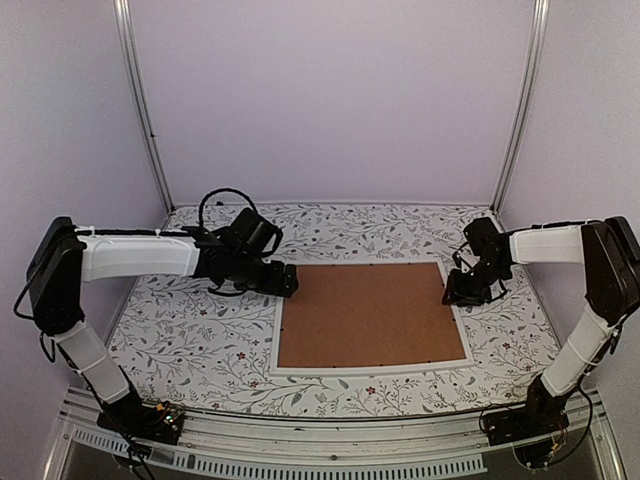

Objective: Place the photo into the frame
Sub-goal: Adjust the photo frame at the center of the board, then pick up the photo frame from the center of the board.

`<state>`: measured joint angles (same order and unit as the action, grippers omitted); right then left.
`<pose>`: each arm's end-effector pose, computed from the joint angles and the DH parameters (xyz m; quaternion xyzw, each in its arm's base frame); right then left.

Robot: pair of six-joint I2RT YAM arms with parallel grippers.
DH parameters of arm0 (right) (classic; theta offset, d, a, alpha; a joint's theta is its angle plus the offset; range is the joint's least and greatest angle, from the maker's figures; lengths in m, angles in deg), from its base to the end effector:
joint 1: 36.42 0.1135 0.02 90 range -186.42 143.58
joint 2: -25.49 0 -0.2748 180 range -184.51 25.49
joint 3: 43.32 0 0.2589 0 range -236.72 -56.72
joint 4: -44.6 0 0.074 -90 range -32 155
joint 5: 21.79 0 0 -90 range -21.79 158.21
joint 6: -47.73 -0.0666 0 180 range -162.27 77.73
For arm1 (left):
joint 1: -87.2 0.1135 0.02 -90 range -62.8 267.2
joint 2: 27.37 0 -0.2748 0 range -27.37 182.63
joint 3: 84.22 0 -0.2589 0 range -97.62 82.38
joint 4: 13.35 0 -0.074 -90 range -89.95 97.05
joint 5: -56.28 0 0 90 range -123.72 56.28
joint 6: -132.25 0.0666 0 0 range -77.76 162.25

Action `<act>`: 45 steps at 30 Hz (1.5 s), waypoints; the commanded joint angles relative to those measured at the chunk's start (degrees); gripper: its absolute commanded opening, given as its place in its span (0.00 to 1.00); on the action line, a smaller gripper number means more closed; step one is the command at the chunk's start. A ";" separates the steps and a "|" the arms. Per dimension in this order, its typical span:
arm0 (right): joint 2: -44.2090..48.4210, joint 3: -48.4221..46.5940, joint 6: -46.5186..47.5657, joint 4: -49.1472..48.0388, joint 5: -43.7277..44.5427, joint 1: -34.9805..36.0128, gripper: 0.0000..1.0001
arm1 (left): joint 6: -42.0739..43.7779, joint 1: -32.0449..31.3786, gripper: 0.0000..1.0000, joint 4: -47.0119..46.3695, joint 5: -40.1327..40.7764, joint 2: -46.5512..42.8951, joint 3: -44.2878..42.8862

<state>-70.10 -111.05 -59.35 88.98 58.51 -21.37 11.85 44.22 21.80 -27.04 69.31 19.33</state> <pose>0.3044 0.0935 0.1330 0.0044 0.9846 0.1228 0.1247 0.2793 -0.2497 0.1816 0.0872 0.9492 -0.1329 0.2714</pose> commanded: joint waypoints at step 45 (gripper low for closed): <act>-0.46 -2.81 5.36 -2.71 -3.79 -0.88 0.56 | 38.20 -29.81 0.26 2.56 -2.94 35.93 -34.95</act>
<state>-72.86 -114.77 -53.86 85.79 52.92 -22.55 48.83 15.89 23.40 -30.06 103.58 -14.87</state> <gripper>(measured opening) 0.548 0.308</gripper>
